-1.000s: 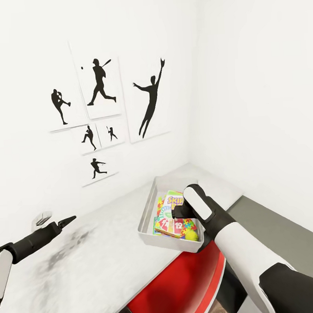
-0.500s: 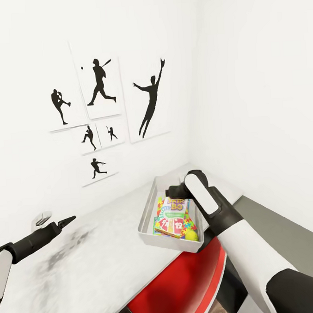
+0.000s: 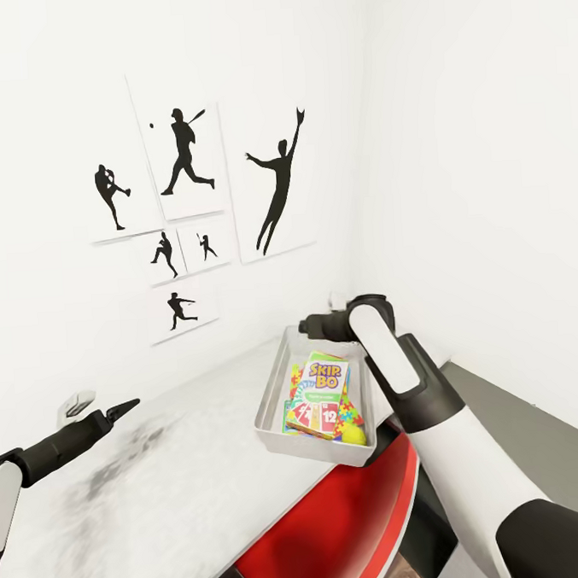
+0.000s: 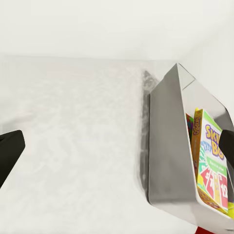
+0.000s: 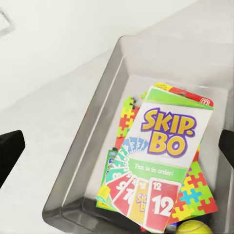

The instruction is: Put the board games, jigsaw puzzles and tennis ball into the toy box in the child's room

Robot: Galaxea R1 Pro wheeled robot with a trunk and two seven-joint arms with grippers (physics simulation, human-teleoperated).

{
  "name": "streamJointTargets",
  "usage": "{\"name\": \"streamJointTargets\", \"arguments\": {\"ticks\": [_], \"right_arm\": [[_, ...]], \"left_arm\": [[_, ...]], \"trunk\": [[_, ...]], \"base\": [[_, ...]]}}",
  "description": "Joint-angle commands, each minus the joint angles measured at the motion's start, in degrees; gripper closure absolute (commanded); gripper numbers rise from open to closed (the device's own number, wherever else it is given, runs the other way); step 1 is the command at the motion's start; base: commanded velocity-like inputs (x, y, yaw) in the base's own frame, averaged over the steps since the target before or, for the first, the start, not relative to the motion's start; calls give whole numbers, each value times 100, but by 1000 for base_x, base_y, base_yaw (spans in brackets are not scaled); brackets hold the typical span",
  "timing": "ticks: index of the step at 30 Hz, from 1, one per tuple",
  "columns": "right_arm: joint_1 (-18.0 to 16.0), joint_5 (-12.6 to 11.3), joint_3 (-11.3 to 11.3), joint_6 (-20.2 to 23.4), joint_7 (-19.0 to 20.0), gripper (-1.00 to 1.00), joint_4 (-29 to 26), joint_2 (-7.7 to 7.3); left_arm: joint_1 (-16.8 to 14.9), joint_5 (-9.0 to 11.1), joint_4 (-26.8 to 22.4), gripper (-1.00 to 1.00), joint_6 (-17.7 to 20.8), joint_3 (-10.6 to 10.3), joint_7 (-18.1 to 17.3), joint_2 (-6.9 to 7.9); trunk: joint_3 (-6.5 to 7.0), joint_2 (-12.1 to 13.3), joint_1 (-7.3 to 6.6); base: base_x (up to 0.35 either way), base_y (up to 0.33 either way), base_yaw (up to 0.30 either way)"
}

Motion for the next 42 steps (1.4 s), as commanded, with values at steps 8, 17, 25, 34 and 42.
{"name": "streamJointTargets", "arguments": {"ticks": [8,17,25,34,42], "right_arm": [[0,-40,-259,6,-84,-100,-632,-16],[26,-58,-385,4,-74,-100,-778,-8],[36,-60,-395,3,-71,-100,-787,-9],[39,-60,-389,3,-67,-100,-784,-9],[39,-60,-388,-4,-54,-100,-782,-9]], "left_arm": [[-5,1,-1,-100,42,10,-17,9],[-6,-4,-2,-100,265,22,-58,20],[-3,-7,-152,-100,578,44,-448,282],[60,-51,-366,-100,800,45,-1399,693],[66,-64,-377,-100,844,44,-1608,770]], "trunk": [[-14,-13,4],[-14,-13,4],[-14,-13,4],[-13,-12,4],[-13,-12,4]], "base": [[0,0,0],[0,0,0],[0,0,0],[0,0,0],[0,0,0]]}}
